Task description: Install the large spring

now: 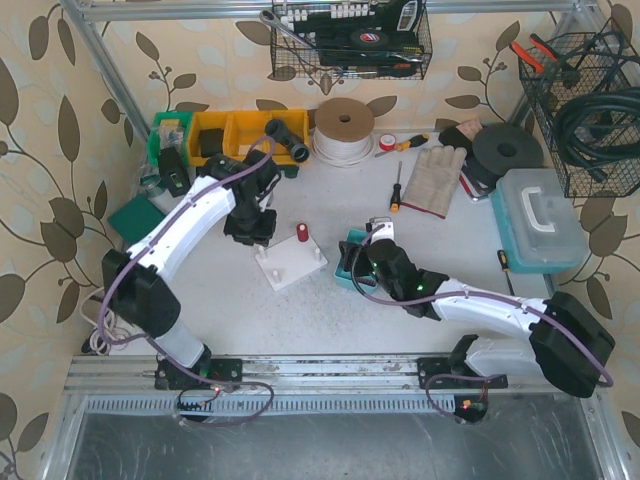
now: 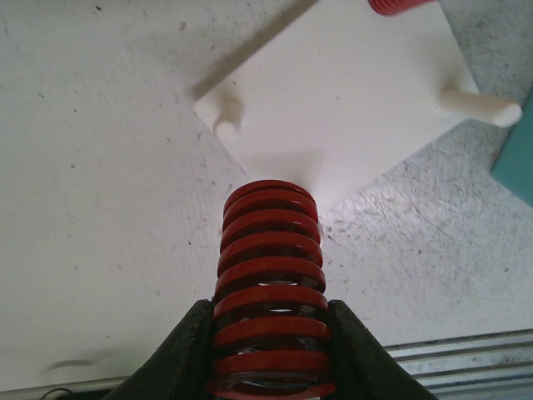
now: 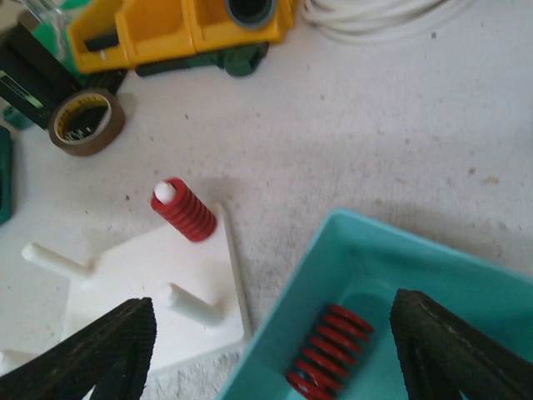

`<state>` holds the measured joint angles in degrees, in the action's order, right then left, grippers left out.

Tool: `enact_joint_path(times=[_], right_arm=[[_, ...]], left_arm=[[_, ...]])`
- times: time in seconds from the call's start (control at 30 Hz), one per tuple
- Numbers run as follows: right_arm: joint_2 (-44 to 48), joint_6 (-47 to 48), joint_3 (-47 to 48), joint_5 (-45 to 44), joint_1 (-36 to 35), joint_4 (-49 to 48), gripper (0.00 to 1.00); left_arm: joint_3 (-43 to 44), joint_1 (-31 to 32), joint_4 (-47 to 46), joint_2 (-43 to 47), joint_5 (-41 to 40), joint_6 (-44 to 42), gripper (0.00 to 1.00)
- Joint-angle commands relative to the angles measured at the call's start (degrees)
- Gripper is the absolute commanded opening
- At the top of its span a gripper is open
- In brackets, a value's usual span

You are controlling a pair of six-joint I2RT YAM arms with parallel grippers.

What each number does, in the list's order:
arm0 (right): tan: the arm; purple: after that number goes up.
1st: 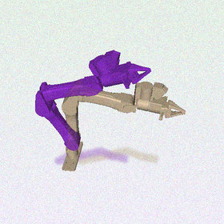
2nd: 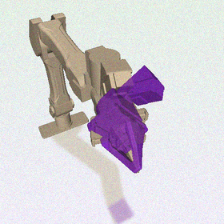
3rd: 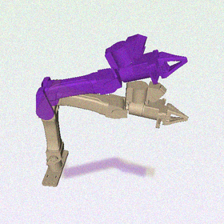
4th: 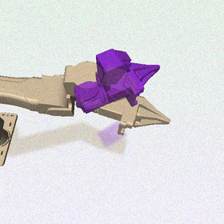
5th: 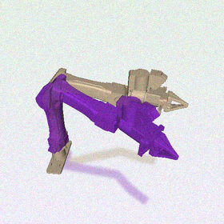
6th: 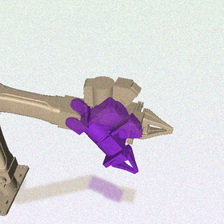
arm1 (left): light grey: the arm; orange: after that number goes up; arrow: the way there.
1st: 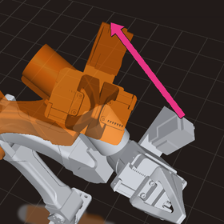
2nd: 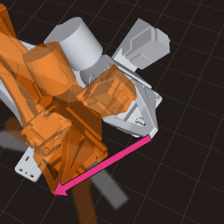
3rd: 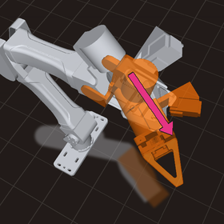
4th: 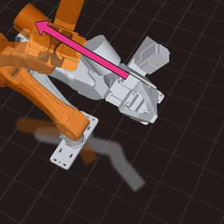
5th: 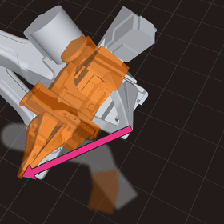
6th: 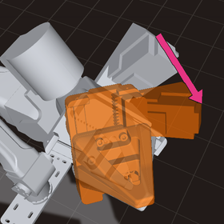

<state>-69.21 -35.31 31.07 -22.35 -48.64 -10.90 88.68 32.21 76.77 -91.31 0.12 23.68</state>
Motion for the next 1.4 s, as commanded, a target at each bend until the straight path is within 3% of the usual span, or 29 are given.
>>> enact_joint_path(times=[0.0,0.1,0.53,0.83,1.37], right_arm=[[0.3,2.9,-1.7,-2.7,0.0,-9.9,0.77],[-1.3,2.4,-1.6,-1.3,0.9,-10.6,0.76],[-2.8,-3.3,-2.6,0.2,5.0,-10.1,0.82],[-4.7,-4.6,-2.5,-1.6,5.0,-10.1,1.0],[-3.4,-5.3,-4.5,-2.6,5.0,-11.9,1.0]], left_arm=[[7.2,-2.8,5.4,-4.8,-0.1,-4.8,0.0],[9.5,-3.7,7.8,-7.8,-0.8,-6.2,0.0],[6.4,-7.4,3.4,-10.2,7.6,-7.3,0.0],[4.4,-7.4,2.8,-10.1,5.8,-6.3,0.0],[0.9,-7.4,0.3,-10.5,6.6,-5.8,0.0]])
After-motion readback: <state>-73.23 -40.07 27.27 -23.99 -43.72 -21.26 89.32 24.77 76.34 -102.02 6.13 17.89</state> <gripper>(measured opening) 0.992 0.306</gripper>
